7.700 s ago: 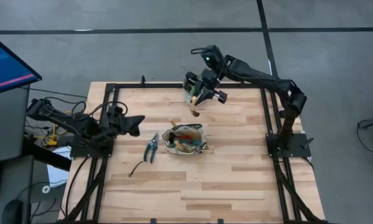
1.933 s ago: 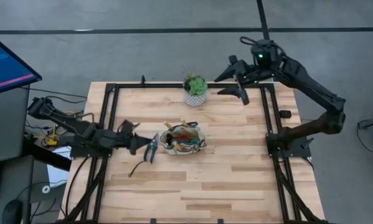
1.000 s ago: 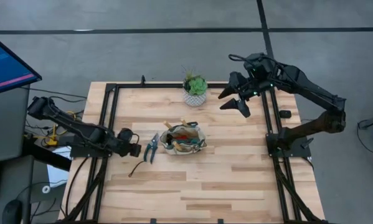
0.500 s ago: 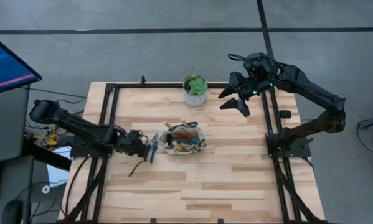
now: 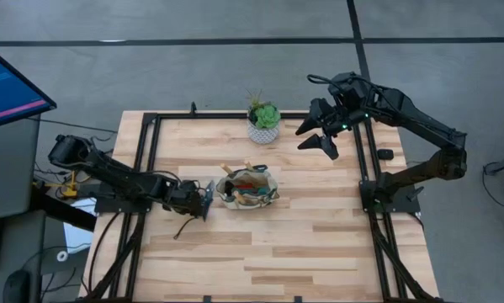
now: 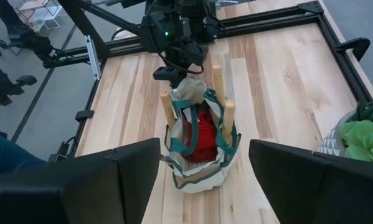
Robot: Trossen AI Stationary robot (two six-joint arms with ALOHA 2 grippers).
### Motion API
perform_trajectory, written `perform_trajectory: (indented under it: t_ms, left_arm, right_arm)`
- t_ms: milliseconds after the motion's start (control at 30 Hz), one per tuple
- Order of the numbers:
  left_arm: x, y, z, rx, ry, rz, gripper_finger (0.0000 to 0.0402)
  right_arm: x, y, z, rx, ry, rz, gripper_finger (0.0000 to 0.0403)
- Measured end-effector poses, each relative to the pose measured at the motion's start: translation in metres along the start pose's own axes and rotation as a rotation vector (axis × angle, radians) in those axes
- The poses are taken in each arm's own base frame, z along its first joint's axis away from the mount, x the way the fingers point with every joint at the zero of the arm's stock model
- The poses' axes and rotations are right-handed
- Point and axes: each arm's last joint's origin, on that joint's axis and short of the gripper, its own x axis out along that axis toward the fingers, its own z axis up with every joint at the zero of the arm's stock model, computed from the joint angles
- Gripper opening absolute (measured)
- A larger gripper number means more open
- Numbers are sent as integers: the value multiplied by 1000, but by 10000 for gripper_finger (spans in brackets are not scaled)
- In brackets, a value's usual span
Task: Pick & Place Garden tools in Gardening bag
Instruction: Put the shear scissors into the gardening bag
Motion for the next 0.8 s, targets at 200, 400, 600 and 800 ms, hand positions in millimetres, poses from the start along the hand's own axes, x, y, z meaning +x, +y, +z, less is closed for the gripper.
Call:
perform_trajectory:
  t_ms: [200,400,600,800]
  left_arm:
    - [-4,-2,0,4,2,-39,14]
    - [-30,-4,3,-32,23,-182,4]
    - [-78,-4,6,-150,42,-484,3]
    - [-129,3,8,-281,83,-789,3]
  right_arm:
    - [0,0,-1,-4,12,4,239]
    - [2,4,0,-86,8,19,239]
    - [6,15,8,-240,-61,47,239]
    - [10,27,21,-379,-184,57,239]
